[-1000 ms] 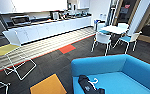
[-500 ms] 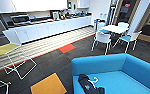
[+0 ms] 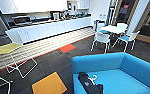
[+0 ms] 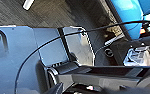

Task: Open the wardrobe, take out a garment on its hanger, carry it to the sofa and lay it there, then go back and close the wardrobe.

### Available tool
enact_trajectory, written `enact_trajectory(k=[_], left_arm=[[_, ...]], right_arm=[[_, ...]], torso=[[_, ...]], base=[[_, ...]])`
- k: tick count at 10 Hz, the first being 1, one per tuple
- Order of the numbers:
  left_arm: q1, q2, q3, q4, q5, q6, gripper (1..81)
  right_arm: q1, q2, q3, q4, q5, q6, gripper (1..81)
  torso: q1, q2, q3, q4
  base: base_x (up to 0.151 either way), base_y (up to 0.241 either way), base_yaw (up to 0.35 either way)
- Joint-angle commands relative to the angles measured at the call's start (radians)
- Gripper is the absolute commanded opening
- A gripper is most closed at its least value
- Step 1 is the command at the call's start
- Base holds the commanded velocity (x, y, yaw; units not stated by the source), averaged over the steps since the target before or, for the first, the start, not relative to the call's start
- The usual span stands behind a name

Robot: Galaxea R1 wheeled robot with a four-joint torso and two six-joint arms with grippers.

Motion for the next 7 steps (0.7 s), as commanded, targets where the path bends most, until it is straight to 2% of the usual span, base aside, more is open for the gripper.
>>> enact_trajectory(k=[1,5,7], left_arm=[[-0.018,-0.004,-0.016,0.018,0.014,0.004,81.1],[-0.005,0.027,-0.075,0.034,0.012,0.004,81.1],[-0.005,0.027,-0.075,0.04,0.012,0.004,81.1]], right_arm=[[0.016,0.008,0.007,-0.007,-0.049,-0.004,81.1],[0.016,0.008,0.007,-0.007,-0.049,-0.004,81.1],[0.016,0.008,0.007,-0.007,-0.049,-0.004,81.1]], torso=[[0.001,0.0,0.0,0.0],[0.001,-0.001,0.0,0.0],[0.001,-0.002,0.001,0.0]], base=[[-0.11,0.0,0.0],[-0.105,0.0,0.0],[0.0,0.0,0.0]])
